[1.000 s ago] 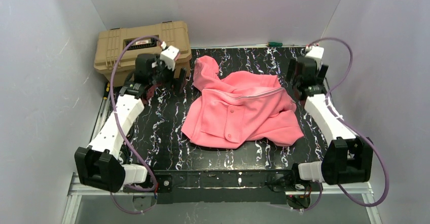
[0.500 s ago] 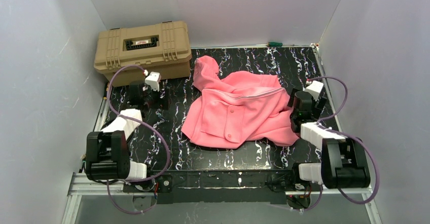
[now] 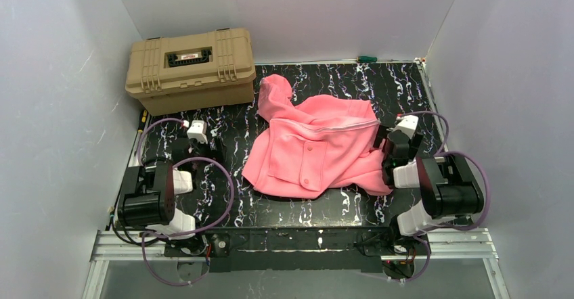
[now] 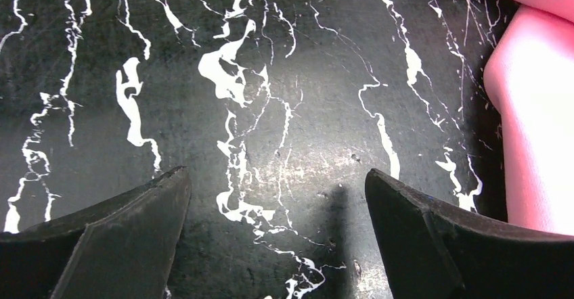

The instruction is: Zip up the jacket

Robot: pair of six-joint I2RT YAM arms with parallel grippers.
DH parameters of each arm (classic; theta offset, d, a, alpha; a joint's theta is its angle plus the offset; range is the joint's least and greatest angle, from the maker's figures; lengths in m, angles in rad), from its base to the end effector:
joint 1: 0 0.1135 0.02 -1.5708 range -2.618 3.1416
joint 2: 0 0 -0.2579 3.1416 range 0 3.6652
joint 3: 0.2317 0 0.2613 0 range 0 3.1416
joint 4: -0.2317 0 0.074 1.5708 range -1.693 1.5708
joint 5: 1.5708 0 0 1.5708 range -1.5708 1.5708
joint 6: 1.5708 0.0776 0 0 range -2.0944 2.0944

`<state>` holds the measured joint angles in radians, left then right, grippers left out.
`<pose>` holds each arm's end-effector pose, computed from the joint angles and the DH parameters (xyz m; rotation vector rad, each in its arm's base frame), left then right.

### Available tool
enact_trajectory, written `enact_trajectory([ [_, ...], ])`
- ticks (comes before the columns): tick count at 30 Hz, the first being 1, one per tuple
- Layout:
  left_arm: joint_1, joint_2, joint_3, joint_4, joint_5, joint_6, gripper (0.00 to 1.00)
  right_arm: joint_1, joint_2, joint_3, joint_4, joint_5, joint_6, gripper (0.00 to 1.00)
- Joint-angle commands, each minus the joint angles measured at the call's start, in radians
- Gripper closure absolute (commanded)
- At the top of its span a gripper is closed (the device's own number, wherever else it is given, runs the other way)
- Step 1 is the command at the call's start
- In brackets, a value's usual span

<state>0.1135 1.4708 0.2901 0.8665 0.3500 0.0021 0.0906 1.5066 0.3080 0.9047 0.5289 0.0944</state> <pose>0.2873 0.0060 0.1123 0.1348 1.8680 -0.2499 0.2892 -0.0131 0.1149 0.3657 1.8020 -0.3625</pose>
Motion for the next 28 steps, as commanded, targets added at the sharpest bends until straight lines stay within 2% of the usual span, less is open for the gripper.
enact_trajectory([
  [1, -0.028, 0.009, -0.016, 0.175, -0.017, 0.035, 0.01, 0.058, 0.094, -0.004, 0.205, -0.058, -0.089, 0.02],
  [8, -0.031, 0.021, 0.001, 0.168, -0.025, 0.027, 0.01, 0.017, 0.093, 0.002, 0.179, -0.131, -0.084, 0.02],
  [12, -0.032, 0.013, -0.008, 0.174, -0.025, 0.027, 0.01, 0.018, 0.085, -0.023, 0.227, -0.182, -0.118, 0.02],
  [28, -0.033, 0.016, -0.006, 0.175, -0.025, 0.027, 0.01, 0.017, 0.090, -0.021, 0.230, -0.182, -0.122, 0.02],
])
